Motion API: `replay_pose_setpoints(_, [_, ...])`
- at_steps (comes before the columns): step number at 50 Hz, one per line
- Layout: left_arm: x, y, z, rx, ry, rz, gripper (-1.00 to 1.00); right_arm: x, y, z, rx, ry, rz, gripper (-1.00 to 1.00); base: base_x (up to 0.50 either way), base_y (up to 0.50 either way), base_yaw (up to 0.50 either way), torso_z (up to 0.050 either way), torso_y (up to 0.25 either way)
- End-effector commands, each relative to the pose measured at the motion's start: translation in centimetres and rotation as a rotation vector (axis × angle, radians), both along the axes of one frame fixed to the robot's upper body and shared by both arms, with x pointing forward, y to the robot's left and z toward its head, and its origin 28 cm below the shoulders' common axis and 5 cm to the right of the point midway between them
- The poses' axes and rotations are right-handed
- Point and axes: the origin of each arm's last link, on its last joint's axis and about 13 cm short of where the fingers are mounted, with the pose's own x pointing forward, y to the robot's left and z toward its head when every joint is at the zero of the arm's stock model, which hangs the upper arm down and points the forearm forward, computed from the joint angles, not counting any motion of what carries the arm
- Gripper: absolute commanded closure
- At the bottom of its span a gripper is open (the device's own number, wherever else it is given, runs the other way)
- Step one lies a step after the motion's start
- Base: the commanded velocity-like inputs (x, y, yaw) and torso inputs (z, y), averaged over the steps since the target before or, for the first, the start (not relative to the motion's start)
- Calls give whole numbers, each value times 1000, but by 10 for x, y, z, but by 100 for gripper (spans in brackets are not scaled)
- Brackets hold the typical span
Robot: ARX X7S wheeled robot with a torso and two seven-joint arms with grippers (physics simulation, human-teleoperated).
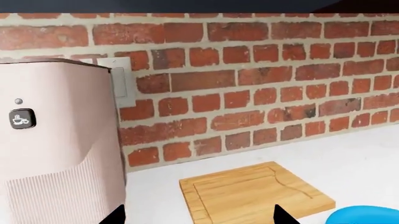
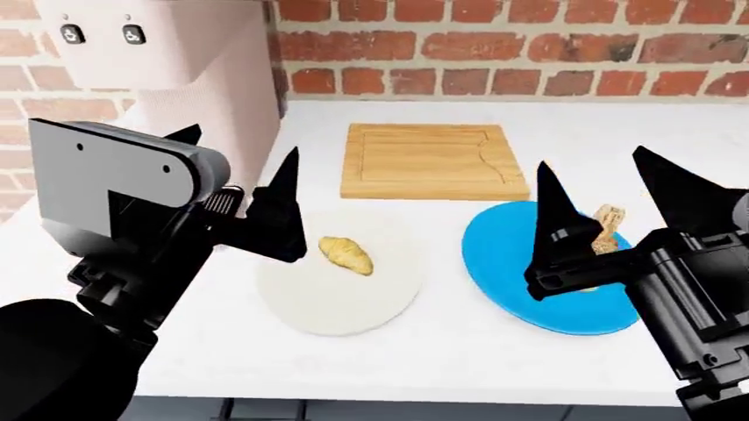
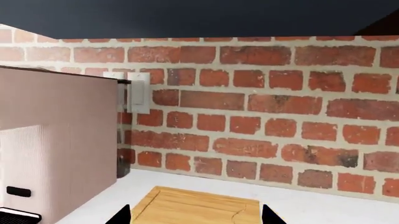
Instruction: From the different types of pastries on the counter, select a croissant and place it on the cutting board. Then retrieve a jar of jam from the cabinet and place it alongside the croissant on the cutting board.
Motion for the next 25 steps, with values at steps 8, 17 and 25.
replay_pose_setpoints(8, [-1, -2, 7, 1, -14, -20, -100, -6, -5, 13, -51, -1, 8, -100, 0, 0, 371, 0, 0])
replay_pose_setpoints(17, [-6, -9, 28, 28, -3, -110, -100, -8, -11, 29, -45, -15, -8, -100, 224, -4, 0, 0, 0])
replay_pose_setpoints(25, [-8, -11, 49, 51, -16, -131, -100, -8, -14, 42, -90, -16, -18, -100, 64, 23, 0, 0, 0])
